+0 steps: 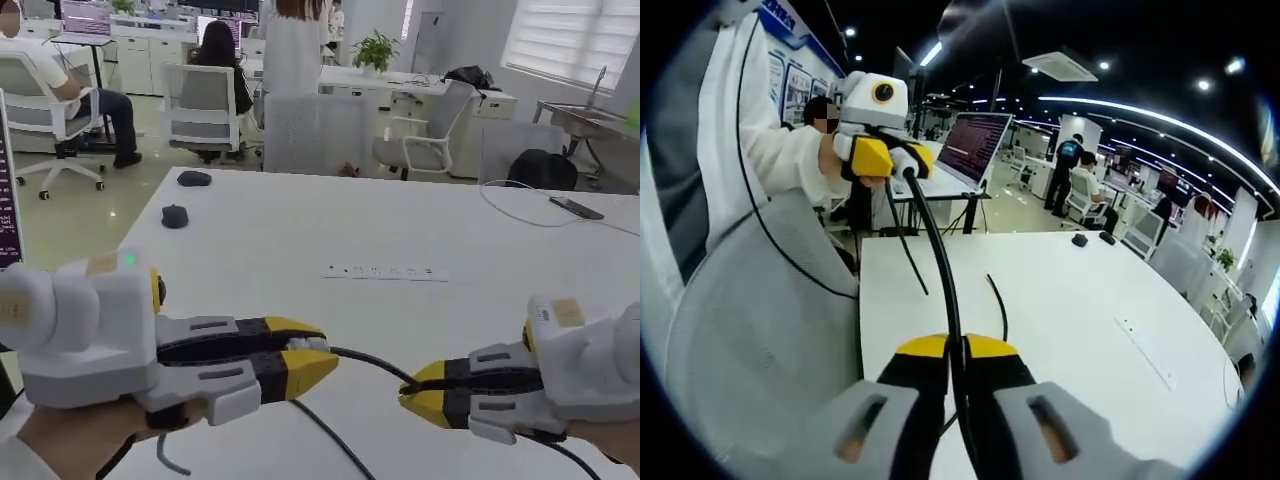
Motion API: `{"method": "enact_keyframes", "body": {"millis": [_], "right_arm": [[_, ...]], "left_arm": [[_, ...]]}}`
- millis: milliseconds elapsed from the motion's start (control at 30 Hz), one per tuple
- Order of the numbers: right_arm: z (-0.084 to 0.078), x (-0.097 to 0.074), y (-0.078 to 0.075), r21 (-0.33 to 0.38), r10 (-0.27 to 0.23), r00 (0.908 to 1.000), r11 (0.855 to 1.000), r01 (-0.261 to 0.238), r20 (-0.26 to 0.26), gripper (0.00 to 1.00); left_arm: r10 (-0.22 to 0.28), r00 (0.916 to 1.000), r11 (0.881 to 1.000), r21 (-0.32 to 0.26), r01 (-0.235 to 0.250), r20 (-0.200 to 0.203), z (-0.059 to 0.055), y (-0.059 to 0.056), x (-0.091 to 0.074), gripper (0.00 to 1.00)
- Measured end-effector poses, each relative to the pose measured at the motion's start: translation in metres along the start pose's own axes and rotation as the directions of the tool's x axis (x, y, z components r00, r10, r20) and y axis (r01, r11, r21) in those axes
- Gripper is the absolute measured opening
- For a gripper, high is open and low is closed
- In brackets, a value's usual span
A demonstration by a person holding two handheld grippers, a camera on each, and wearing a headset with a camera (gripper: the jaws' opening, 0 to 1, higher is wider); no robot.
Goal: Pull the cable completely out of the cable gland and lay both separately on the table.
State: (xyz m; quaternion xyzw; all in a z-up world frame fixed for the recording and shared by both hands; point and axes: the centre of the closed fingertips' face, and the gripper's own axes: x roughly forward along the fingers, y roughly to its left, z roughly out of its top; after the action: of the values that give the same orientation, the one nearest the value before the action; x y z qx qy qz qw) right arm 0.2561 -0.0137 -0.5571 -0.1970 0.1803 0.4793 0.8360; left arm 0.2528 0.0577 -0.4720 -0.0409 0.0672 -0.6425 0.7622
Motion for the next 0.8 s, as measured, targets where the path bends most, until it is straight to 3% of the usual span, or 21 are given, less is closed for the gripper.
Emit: {"method": "enact_keyframes", "body": {"millis": [167,400,533,800], "right_arm": [[0.005,-0.004,-0.004,0.016,-0.017,0.9998,1.0,0.017,0.006,0.06],[0.021,-0.009,0.004,-0.018,-0.001,0.9995,1.0,0.001,0.031,0.21],[0.039,-0.012,0.008,-0.051,0.011,0.9974,0.999,-0.007,0.071,0.22],[0.071,-0.007,0.018,-0.128,0.043,0.9912,0.991,-0.027,0.125,0.22]], "left_arm": [[0.008,0.9999,1.0,0.0,-0.008,0.007,0.0,-0.001,0.0,0.16],[0.031,0.9994,0.999,-0.003,-0.032,-0.015,-0.003,0.006,0.001,0.16],[0.021,0.9987,1.0,0.015,-0.021,-0.047,-0.009,0.003,0.008,0.16],[-0.007,0.9979,1.0,0.003,0.007,-0.064,-0.016,-0.001,0.016,0.16]]}}
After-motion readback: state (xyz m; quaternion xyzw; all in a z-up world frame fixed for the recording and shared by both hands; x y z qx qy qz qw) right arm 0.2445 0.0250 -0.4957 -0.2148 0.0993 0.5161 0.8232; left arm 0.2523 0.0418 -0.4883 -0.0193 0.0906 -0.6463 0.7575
